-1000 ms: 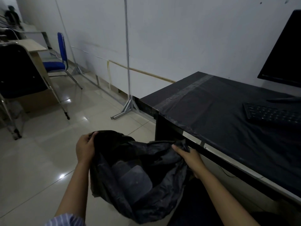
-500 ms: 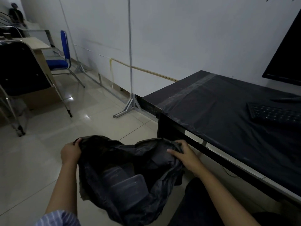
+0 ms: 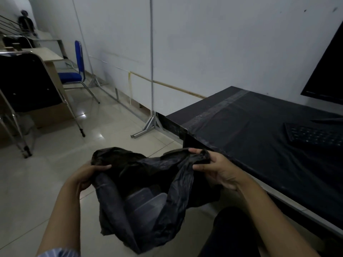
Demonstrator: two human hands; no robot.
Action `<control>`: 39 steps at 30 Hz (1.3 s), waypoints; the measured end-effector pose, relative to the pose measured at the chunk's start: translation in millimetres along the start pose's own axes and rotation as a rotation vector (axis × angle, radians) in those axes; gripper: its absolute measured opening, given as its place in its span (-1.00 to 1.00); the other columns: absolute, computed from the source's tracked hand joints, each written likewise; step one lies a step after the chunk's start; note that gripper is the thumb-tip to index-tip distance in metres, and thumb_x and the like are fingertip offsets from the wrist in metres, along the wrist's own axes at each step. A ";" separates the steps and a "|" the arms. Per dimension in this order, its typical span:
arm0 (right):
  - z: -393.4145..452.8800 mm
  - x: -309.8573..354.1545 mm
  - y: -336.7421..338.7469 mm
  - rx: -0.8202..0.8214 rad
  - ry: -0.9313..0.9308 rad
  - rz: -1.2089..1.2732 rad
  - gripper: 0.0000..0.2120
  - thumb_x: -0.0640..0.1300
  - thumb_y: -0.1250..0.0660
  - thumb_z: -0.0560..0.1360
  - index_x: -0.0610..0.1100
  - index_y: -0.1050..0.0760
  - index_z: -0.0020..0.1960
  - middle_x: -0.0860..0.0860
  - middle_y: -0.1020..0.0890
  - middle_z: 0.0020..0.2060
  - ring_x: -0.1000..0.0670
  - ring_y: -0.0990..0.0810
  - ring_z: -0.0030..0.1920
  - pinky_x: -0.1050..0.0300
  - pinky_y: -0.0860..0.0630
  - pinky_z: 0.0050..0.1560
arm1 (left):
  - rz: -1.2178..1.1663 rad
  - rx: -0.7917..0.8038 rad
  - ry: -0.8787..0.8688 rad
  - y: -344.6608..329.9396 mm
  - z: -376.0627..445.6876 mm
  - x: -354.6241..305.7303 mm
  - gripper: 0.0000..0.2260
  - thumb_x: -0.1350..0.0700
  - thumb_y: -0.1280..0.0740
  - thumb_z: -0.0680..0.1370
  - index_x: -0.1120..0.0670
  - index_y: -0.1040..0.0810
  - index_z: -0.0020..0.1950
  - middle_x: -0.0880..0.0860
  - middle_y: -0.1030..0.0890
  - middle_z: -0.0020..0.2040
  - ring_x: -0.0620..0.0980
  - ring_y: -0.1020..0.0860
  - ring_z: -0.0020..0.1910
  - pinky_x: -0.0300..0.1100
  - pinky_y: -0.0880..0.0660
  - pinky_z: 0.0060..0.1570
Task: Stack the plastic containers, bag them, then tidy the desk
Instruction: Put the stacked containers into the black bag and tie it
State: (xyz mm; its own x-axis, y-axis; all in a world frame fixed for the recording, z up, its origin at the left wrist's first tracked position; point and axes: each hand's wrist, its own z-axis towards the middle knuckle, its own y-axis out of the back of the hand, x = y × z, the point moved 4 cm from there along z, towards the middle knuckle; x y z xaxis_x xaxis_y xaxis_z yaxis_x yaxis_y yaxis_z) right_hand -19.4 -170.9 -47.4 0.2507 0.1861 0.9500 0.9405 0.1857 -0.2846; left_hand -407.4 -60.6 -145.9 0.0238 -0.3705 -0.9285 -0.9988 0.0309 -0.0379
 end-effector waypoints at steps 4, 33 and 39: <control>-4.5 20.5 7.2 -0.185 0.153 -0.143 -0.72 -0.44 -0.38 0.40 -0.23 -0.62 0.06 -0.09 -0.71 -0.07 0.04 -0.68 -0.09 0.32 -0.61 -0.08 | 0.071 -0.203 -0.133 28.7 4.8 -6.5 -0.60 0.33 -0.44 0.43 0.27 -0.52 0.26 0.22 -0.60 0.16 0.13 -0.58 0.11 -0.02 -0.45 0.19; 19.8 52.8 -8.7 -0.408 0.388 -0.686 -0.54 0.12 -0.48 0.39 0.04 -0.25 0.06 0.04 -0.58 -0.08 0.05 -0.60 -0.03 0.16 -0.51 -0.06 | -0.244 -0.305 -0.008 34.1 -11.2 -22.1 -0.69 0.00 -0.10 0.67 0.17 -0.46 -0.11 0.02 -0.62 -0.53 -0.06 -0.60 -0.53 -0.30 -0.49 -0.58; 31.1 50.2 -9.6 -0.360 0.443 -0.485 -0.83 0.00 -0.25 0.59 0.07 -0.23 0.00 0.02 -0.64 -0.32 0.02 -0.65 -0.22 -0.01 -0.53 -0.02 | -0.297 -0.252 -0.048 30.3 -13.0 -31.2 -0.73 0.08 -0.06 0.68 0.20 -0.42 0.25 0.11 -0.66 -0.21 0.15 -0.59 -0.08 -0.16 -0.54 -0.06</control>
State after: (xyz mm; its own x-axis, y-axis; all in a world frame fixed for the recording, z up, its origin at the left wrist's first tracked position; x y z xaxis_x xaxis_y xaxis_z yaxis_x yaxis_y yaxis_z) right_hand -23.0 -133.3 -0.9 -0.2140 -0.2564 0.9426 0.9669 -0.1931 0.1670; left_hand -439.0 -60.2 -113.2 0.3092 -0.2848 -0.9073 -0.9272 -0.3025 -0.2211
